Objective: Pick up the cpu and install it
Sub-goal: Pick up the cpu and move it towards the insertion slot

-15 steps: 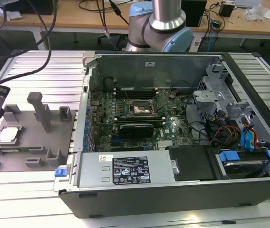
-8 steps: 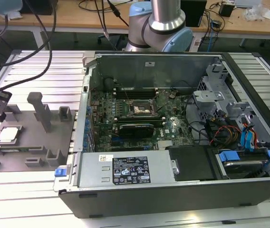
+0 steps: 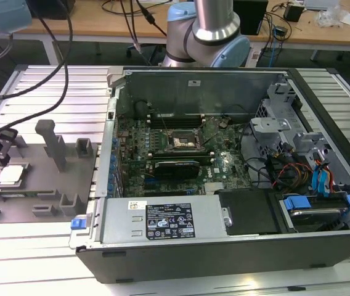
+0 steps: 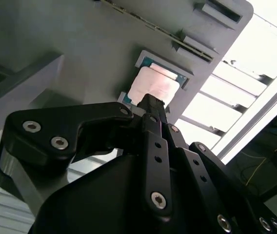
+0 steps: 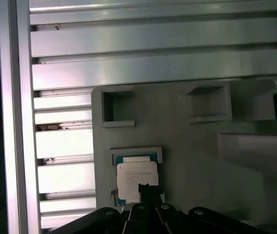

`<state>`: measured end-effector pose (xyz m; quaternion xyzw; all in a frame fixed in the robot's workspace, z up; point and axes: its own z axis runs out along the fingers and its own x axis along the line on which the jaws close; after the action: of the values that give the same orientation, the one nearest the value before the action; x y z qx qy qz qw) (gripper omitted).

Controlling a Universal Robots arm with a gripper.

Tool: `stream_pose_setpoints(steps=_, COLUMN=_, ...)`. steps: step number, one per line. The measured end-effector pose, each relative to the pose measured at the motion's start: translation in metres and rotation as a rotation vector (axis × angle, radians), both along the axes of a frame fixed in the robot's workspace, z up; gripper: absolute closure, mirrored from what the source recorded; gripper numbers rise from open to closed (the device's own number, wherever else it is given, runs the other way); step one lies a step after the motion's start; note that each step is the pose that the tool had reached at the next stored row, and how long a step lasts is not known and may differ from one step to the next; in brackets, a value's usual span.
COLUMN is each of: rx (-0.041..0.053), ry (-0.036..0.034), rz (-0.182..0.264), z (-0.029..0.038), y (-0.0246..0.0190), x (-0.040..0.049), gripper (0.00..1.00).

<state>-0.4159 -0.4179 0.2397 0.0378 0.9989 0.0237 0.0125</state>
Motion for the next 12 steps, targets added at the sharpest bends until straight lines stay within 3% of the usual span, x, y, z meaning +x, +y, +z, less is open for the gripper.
stream_pose_setpoints(steps=8, rx=0.0003, ry=0.0, rz=0.0, z=-0.0199, y=-0.0007, x=-0.0052, gripper=0.89)
stream_pose_setpoints(steps=12, rx=0.0002, ry=0.0001, rz=0.0, z=-0.0245, y=-0.0007, x=-0.0065, gripper=0.89)
